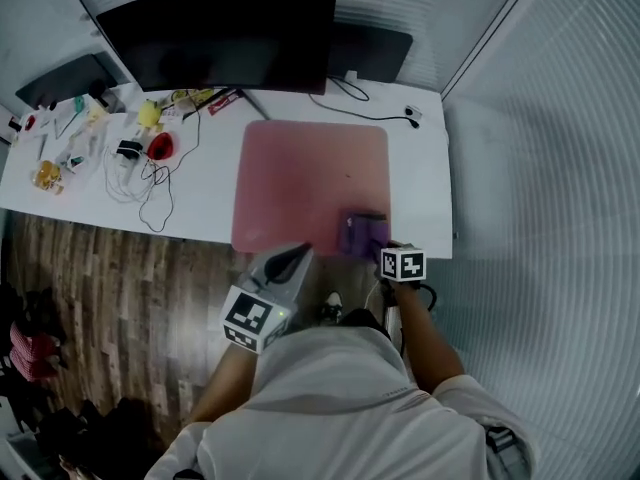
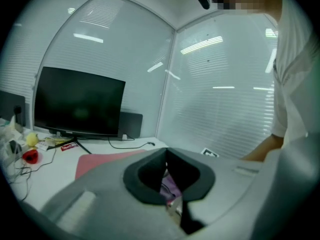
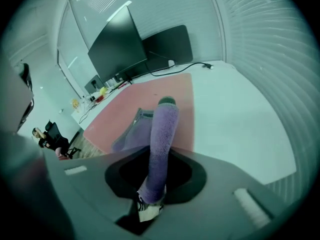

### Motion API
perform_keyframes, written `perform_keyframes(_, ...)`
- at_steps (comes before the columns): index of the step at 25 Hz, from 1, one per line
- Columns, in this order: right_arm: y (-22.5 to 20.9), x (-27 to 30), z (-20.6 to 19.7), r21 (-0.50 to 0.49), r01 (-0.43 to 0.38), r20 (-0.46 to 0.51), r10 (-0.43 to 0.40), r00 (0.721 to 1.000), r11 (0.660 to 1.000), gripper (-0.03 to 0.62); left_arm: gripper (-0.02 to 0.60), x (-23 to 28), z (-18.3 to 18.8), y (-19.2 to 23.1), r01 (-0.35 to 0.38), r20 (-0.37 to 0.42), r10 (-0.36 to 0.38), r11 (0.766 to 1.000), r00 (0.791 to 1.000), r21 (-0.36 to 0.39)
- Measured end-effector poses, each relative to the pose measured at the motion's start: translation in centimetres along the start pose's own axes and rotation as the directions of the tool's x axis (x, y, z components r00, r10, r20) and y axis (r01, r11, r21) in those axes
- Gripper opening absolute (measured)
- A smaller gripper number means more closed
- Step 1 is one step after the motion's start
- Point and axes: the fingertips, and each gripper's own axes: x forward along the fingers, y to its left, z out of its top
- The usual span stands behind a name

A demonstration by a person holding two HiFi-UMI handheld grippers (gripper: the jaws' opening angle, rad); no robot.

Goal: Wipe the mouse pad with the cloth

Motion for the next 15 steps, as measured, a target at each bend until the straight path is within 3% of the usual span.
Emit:
perform_keyframes(8, -8.0, -4.1, -0.9, 0.097, 0.106, 0.013, -0.108, 0.994, 0.99, 0.067, 0.003, 4.5, 0.3, -2.9, 0.068, 0.003, -0.068, 0.998, 0.998, 0.008)
perform_keyframes(11, -7.6, -5.4, 0.2, 0.147, 0.083, 0.054, -0.092, 0.994, 0.986, 0.064, 0.003, 4.4, 0.8, -2.5, 0.072, 0.01, -0.072, 0.997, 0.997, -0.011)
perform_keyframes(15, -3.9, -7.3, 4.1, 0.149, 0.003, 0.184, -0.03, 0.982, 0.989, 0.063, 0.003, 2.9, 2.2, -1.1, 0.07, 0.045, -0.068, 0.997, 0.997, -0.031)
